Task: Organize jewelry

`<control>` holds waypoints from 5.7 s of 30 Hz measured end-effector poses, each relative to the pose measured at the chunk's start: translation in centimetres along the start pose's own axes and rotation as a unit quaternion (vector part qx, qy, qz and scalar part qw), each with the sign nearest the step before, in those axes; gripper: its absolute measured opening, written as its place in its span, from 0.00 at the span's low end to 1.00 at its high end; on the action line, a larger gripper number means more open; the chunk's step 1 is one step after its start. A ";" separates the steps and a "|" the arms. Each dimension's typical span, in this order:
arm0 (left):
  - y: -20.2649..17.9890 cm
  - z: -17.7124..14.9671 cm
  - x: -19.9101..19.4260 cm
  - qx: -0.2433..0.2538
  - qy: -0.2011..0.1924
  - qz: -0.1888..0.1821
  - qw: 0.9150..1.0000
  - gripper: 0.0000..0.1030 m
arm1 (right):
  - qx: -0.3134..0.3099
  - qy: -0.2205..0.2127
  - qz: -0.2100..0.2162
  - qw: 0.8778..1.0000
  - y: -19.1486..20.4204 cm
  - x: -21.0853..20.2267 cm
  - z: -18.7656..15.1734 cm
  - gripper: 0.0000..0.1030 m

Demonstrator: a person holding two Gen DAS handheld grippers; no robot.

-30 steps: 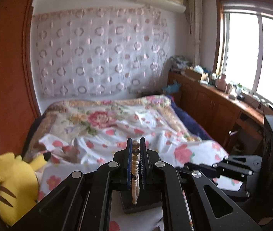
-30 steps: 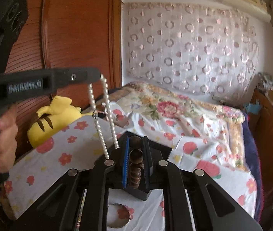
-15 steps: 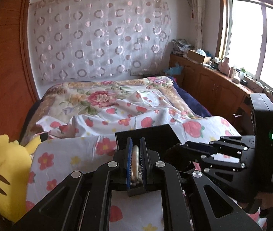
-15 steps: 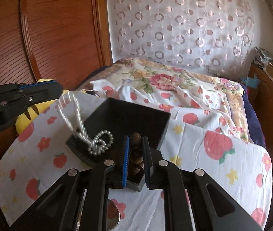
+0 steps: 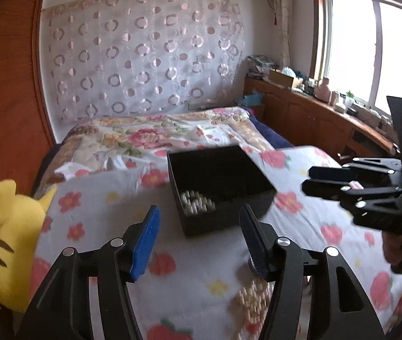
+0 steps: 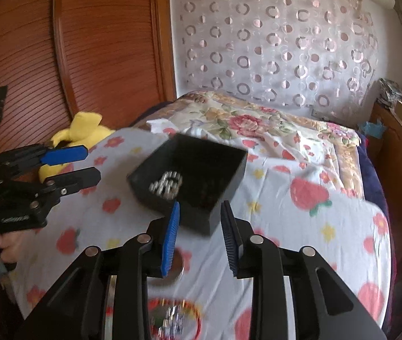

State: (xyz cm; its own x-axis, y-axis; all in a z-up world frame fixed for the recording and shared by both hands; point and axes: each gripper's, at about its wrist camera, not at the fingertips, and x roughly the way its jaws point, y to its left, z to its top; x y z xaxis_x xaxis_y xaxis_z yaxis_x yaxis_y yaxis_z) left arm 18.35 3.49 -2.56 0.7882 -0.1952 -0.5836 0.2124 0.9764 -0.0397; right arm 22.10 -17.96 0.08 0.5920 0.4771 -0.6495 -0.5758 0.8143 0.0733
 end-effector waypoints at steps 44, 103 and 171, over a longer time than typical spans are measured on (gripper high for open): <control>-3.2 -9.0 -1.7 0.001 0.089 -0.051 0.995 0.43 | -0.017 -0.022 -0.020 0.999 0.8 -6.0 -3.3 0.03; -0.4 -8.3 -2.9 -0.008 0.104 -0.051 0.993 0.08 | 0.014 -0.013 0.011 1.000 2.3 -5.8 -7.9 0.03; 0.2 4.3 7.5 -0.027 0.054 -0.018 0.998 0.23 | 0.027 -0.036 -0.014 0.999 -0.8 3.5 4.7 0.03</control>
State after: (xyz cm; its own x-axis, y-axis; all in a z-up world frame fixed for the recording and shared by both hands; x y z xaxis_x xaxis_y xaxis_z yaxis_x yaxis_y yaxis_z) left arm 26.82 1.86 -3.46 0.7138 -0.2220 -0.6642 0.2050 0.9731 -0.1049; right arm 27.27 -15.41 1.29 0.6476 0.4748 -0.5960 -0.5282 0.8434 0.0979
